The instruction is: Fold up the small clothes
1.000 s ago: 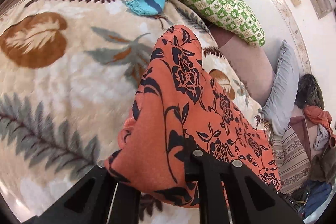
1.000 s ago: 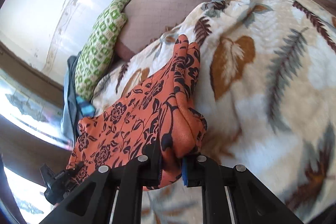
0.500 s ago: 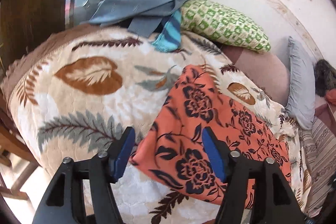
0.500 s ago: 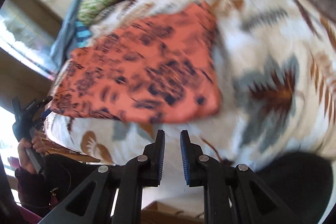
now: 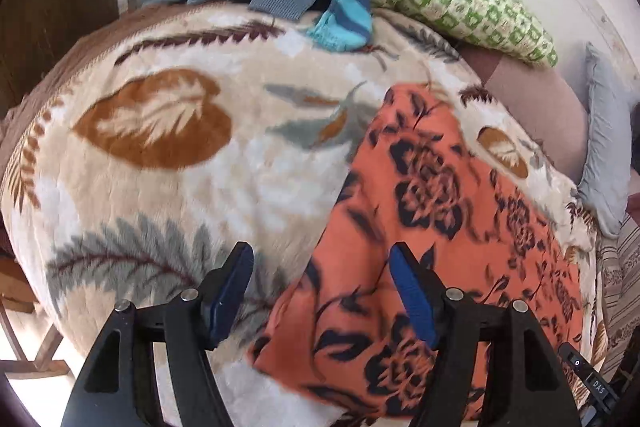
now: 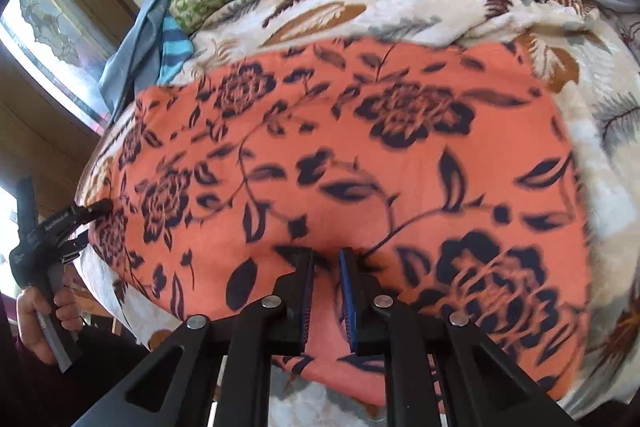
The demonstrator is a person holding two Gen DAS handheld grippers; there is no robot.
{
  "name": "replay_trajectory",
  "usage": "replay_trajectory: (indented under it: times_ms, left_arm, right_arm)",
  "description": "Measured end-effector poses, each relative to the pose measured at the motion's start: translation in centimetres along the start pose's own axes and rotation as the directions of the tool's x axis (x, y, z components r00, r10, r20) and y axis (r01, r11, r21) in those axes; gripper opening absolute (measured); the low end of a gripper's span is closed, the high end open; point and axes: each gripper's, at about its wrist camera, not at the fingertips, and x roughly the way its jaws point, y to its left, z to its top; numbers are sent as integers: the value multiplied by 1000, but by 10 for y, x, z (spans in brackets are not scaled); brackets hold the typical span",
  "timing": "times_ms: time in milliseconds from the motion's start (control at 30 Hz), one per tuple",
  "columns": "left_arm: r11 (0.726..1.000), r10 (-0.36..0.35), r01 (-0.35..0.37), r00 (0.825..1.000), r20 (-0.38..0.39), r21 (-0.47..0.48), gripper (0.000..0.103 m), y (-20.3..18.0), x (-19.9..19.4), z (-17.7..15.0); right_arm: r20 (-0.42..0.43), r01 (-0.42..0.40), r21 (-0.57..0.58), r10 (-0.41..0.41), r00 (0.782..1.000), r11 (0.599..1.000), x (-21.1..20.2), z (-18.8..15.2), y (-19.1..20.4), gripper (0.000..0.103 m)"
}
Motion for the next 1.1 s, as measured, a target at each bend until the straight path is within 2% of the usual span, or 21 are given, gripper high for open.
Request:
replay_trajectory:
  times_ms: [67, 100, 167, 233, 267, 300, 333, 400, 467, 533, 600, 700, 767, 833, 867, 933, 1000, 1100]
  left_arm:
    - [999, -27, 26, 999, 26, 48, 72, -25, 8, 28]
    - [997, -36, 34, 999, 20, 76, 72, -40, 21, 41]
    - [992, -17, 20, 1000, -25, 128, 72, -62, 57, 63]
    - [988, 36, -20, 994, -103, 153, 72, -73, 103, 79]
    - [988, 57, -36, 989, -137, 153, 72, -71, 122, 87]
    - [991, 45, -23, 986, -162, 130, 77, -66, 136, 93]
    - [995, 23, -9, 989, -148, 99, 77, -61, 142, 101]
    - [995, 55, -44, 990, -133, 85, 77, -59, 143, 115]
    - [997, 46, -37, 988, -150, 62, 76, -55, 138, 122]
    - [1000, -17, 20, 992, -125, 23, 76, -46, 116, 118]
    - [998, -51, 54, 994, -101, 29, 76, -39, 87, 103]
    - [994, -81, 87, 993, -91, 62, 76, -28, 47, 70]
    - [994, -43, 52, 994, -103, 92, 76, -20, 35, 46]
    - [991, 63, -46, 988, -140, 122, 77, -5, 38, 23]
    - [990, 94, -76, 984, -150, 121, 79, 5, 43, 14]
    - [996, 58, -46, 988, -145, 81, 82, 20, 43, 8]
    - [995, 86, -77, 986, -142, 62, 82, 19, 29, 10]
    - [996, 77, -72, 994, -77, 61, 81, 14, -7, 8]
  right_arm:
    - [46, -13, 2, 13, 999, 1000, 0, 27, -1, 15]
    - [42, -2, 10, 2, 999, 1000, 8, 40, -3, 15]
    - [9, 13, 34, -13, 1000, 999, 36, 64, -11, 15]
    - [-26, 41, 63, -39, 999, 997, 60, 80, -30, 15]
    - [-29, 55, 83, -53, 998, 995, 67, 86, -42, 15]
    - [-18, 70, 104, -68, 998, 992, 73, 93, -55, 15]
    - [-2, 77, 128, -78, 997, 989, 73, 97, -70, 12]
    - [26, 72, 183, -78, 997, 981, 69, 104, -94, 11]
    - [55, 109, 228, -124, 991, 968, 55, 107, -112, 12]
    - [81, 77, 253, -101, 992, 964, 37, 103, -117, 17]
    - [95, 41, 208, -62, 994, 977, 21, 91, -108, 17]
    - [86, 30, 133, -42, 995, 991, 6, 62, -93, 17]
    - [74, 51, 120, -60, 995, 992, 2, 36, -87, 17]
    - [69, 76, 129, -86, 994, 989, 0, 8, -89, 16]
    - [90, 79, 133, -92, 992, 988, -6, -4, -91, 15]
    - [123, 72, 148, -90, 988, 986, -20, -21, -96, 15]
    - [105, 71, 170, -90, 990, 983, -29, -25, -98, 15]
    - [108, 93, 118, -106, 989, 989, -46, -30, -81, 15]
